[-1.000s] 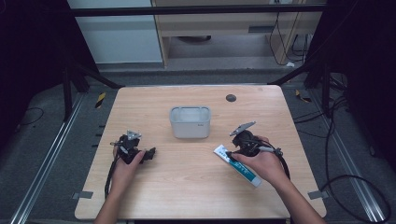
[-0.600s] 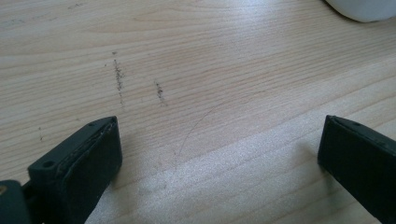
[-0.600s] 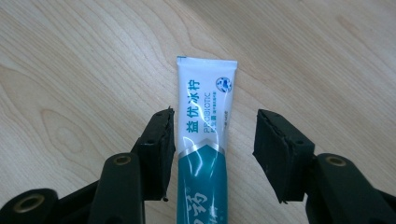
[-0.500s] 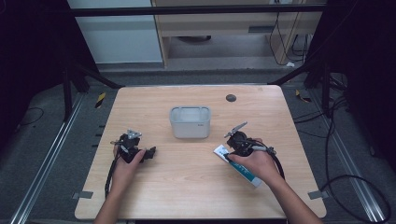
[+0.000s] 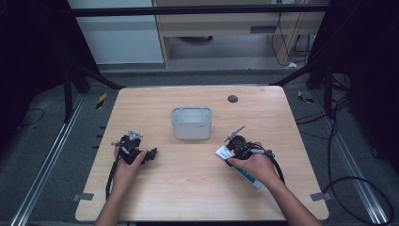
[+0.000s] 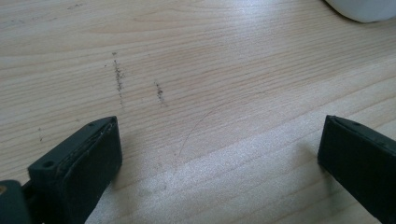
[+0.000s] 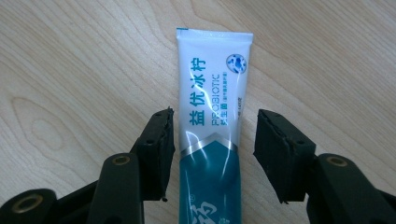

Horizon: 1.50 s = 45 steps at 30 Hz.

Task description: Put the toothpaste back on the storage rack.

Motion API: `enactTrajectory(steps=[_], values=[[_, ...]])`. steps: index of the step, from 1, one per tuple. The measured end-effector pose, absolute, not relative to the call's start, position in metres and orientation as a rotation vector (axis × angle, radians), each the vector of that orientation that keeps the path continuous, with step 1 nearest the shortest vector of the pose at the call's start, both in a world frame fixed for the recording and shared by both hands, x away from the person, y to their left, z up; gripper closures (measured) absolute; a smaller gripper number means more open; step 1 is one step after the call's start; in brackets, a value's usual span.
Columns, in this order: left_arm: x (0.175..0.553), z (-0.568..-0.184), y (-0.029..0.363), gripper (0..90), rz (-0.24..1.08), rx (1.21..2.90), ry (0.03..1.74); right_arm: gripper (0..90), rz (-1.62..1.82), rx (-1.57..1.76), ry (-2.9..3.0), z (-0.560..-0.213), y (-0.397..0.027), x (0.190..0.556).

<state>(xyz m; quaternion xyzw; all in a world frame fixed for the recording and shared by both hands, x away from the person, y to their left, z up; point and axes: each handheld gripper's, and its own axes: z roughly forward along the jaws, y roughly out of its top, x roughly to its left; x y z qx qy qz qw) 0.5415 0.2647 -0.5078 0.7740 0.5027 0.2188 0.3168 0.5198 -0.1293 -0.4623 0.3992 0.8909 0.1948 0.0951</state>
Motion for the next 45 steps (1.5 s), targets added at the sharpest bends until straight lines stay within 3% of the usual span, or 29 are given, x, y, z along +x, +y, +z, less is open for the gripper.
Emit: enactTrajectory(steps=[45], values=[[0.5422, -0.5077, 0.2645, 0.0, 0.577, 2.036, 1.324, 58.0, 0.489, 1.189, 2.667, -0.4703, -0.1234, 0.5206]])
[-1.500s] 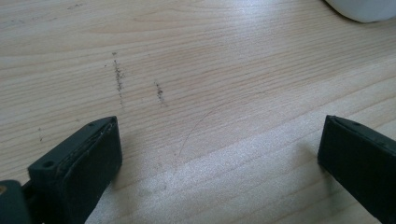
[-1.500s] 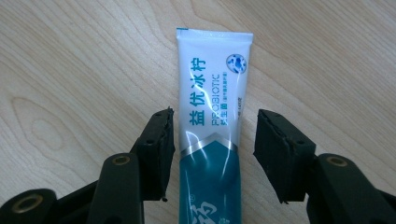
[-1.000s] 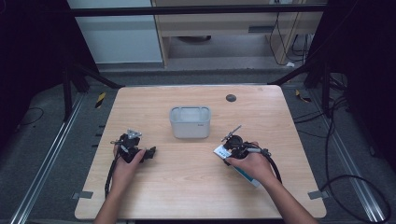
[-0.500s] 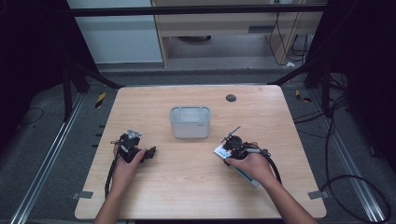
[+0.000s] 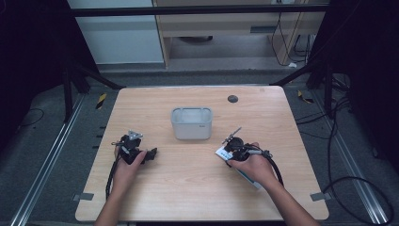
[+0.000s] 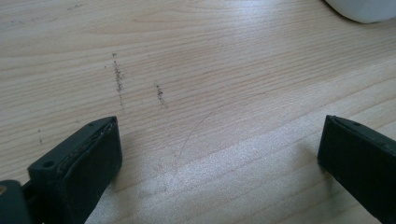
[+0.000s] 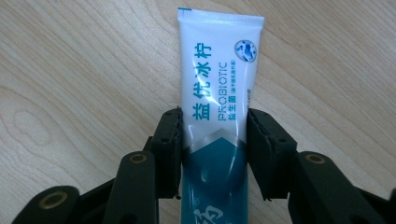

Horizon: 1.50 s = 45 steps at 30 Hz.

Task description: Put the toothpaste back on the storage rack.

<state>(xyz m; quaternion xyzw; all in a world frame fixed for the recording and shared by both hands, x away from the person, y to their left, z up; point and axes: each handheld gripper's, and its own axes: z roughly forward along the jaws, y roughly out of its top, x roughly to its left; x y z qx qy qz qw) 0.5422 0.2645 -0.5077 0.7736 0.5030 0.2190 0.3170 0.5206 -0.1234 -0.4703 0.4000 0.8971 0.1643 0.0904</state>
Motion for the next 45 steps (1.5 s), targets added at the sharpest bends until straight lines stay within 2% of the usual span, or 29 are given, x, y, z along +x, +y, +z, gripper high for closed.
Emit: enactTrajectory(steps=[45], values=[[0.5425, -0.5077, 0.2645, 0.0, 0.577, 2.037, 1.323, 72.3, 0.471, 1.186, 2.659, -0.4665, -0.125, 0.5212]])
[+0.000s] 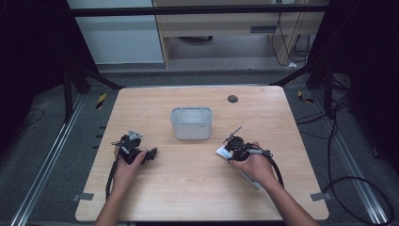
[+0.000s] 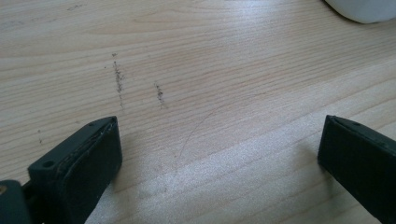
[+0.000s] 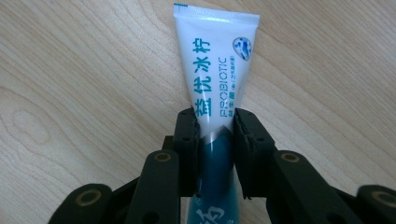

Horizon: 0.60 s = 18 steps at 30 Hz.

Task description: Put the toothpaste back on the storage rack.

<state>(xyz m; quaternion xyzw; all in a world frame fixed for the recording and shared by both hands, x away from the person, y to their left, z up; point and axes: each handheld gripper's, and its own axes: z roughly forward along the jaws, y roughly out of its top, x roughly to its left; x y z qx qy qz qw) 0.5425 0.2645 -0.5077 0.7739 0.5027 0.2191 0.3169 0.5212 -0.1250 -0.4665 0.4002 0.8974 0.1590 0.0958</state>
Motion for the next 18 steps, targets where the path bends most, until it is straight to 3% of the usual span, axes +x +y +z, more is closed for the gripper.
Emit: enactTrajectory(steps=[18], values=[[0.5427, -0.5077, 0.2645, 0.0, 0.577, 2.037, 1.323, 77.5, 0.516, 1.223, 2.653, -0.4632, -0.129, 0.5205]])
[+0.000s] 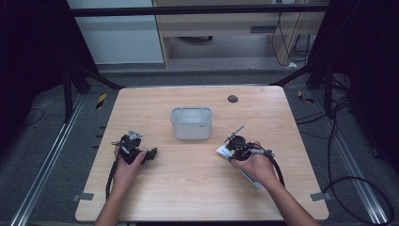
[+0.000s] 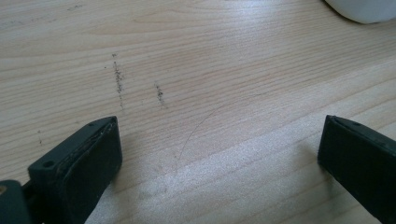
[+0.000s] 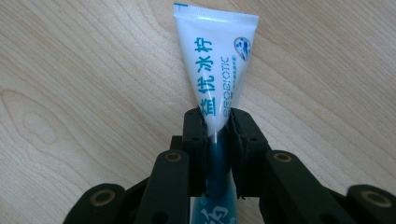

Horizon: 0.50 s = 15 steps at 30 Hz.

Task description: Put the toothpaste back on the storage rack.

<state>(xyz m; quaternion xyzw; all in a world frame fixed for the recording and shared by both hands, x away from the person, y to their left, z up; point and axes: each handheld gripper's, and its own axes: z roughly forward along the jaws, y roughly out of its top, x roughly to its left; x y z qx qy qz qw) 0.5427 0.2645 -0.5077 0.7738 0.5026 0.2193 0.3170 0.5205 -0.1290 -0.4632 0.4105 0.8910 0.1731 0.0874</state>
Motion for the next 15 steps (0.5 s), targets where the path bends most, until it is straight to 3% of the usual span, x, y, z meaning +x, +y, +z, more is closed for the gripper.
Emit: enactTrajectory(steps=[15], values=[[0.5428, -0.5078, 0.2645, 0.0, 0.577, 2.036, 1.322, 78.9, 0.541, 1.234, 2.644, -0.4608, -0.1328, 0.5205]])
